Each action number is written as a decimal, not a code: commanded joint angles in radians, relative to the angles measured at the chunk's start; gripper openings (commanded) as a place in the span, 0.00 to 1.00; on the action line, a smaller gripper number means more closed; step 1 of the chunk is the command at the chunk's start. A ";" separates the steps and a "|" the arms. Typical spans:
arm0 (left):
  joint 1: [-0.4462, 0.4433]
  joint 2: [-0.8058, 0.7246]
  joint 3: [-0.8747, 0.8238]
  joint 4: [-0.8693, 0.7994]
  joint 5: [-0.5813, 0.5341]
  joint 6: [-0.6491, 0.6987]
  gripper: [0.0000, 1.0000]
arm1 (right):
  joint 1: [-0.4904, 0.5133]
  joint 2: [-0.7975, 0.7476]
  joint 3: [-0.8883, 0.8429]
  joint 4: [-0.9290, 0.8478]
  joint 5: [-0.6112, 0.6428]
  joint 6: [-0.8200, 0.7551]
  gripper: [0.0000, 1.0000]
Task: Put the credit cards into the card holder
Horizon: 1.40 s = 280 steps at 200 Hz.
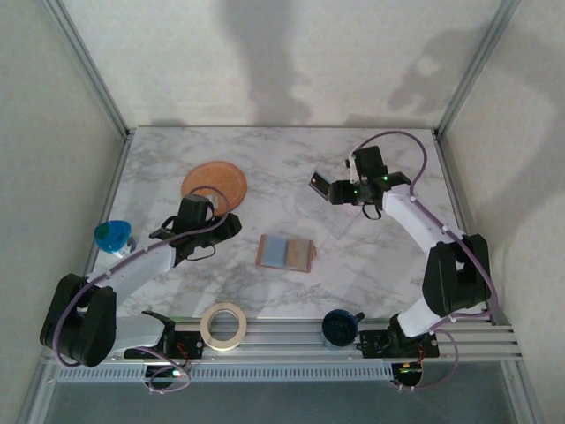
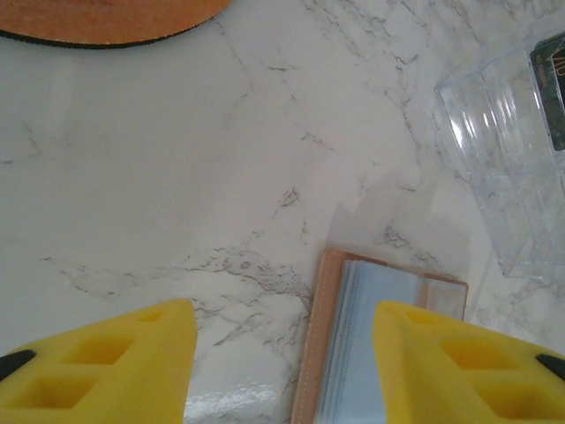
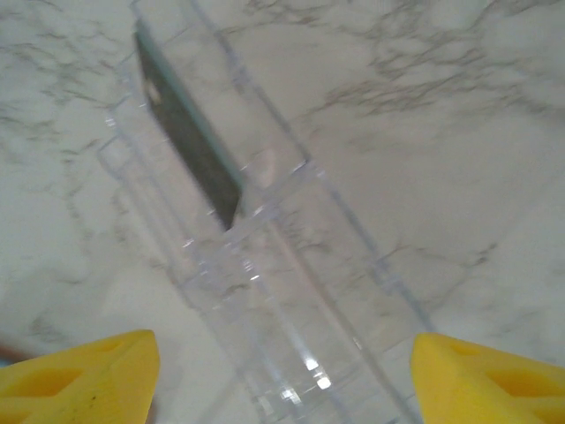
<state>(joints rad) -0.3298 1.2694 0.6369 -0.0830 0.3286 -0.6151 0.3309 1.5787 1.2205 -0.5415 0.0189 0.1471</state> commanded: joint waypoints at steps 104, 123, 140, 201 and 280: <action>0.009 0.065 0.007 -0.008 0.043 0.061 0.54 | -0.038 0.171 0.128 -0.175 0.000 -0.160 0.64; 0.009 0.069 0.007 -0.005 0.044 0.054 0.54 | -0.038 0.167 0.118 -0.188 -0.173 -0.136 0.62; 0.009 0.076 0.020 -0.017 0.050 0.057 0.54 | -0.038 0.148 0.087 -0.186 -0.281 -0.113 0.62; 0.005 0.089 0.023 0.002 0.065 0.048 0.54 | -0.027 0.072 0.036 -0.171 -0.273 -0.081 0.65; -0.005 0.068 0.003 0.023 0.070 0.025 0.54 | 0.093 0.175 0.114 -0.187 0.132 -0.180 0.69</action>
<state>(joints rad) -0.3305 1.3602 0.6411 -0.0780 0.3859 -0.5793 0.3946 1.7226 1.3098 -0.7177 -0.0170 0.0097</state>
